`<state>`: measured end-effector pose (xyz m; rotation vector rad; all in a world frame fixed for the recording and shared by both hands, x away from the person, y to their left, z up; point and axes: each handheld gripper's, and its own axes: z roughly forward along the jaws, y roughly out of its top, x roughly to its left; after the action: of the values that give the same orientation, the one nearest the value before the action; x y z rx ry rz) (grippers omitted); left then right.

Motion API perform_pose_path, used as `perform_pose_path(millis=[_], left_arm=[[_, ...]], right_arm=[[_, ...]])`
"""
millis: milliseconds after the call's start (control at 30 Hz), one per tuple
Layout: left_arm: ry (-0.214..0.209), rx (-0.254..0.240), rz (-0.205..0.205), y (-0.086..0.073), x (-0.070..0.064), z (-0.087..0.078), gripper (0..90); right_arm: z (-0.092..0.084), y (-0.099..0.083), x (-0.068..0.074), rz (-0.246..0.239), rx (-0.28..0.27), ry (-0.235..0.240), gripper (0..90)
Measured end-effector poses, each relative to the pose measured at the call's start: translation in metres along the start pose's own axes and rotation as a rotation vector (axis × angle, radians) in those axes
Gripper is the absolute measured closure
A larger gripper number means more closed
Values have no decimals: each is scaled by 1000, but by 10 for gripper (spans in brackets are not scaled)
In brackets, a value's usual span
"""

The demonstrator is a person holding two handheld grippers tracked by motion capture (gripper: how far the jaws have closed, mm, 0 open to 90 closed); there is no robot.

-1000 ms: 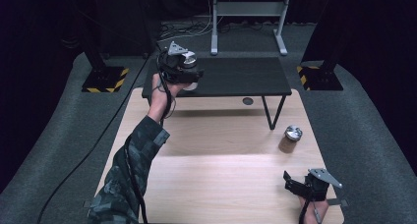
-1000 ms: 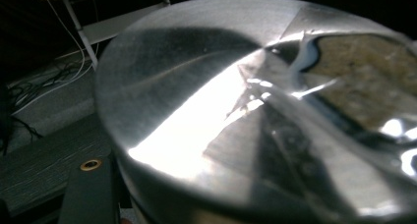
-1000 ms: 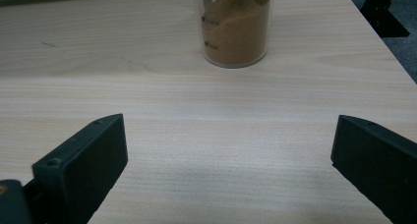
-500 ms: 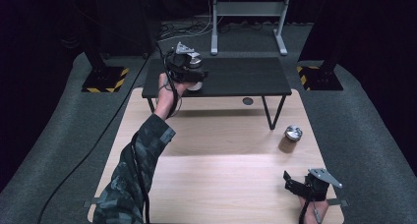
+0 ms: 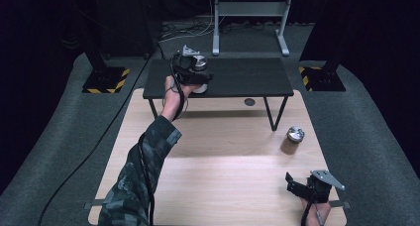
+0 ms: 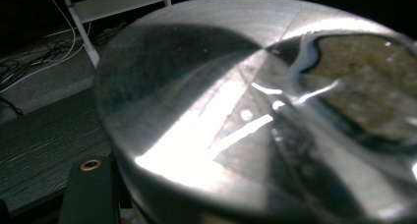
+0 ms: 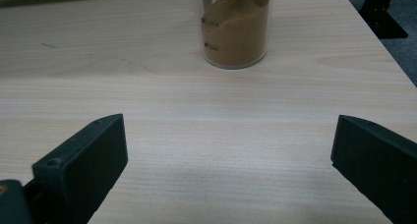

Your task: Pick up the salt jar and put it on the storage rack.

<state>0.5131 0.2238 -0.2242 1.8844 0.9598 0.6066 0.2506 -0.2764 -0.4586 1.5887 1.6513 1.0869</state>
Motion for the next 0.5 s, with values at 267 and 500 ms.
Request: perform_pose_path(millis=[267,500], left_arm=[[4,4,-19,-4,-2,10,311],[8,-26,-33,-10,-1,13,310]], right_arm=[[0,0,0,-1,-2,-1,0],[0,-1,0,-1,-5,0,0]])
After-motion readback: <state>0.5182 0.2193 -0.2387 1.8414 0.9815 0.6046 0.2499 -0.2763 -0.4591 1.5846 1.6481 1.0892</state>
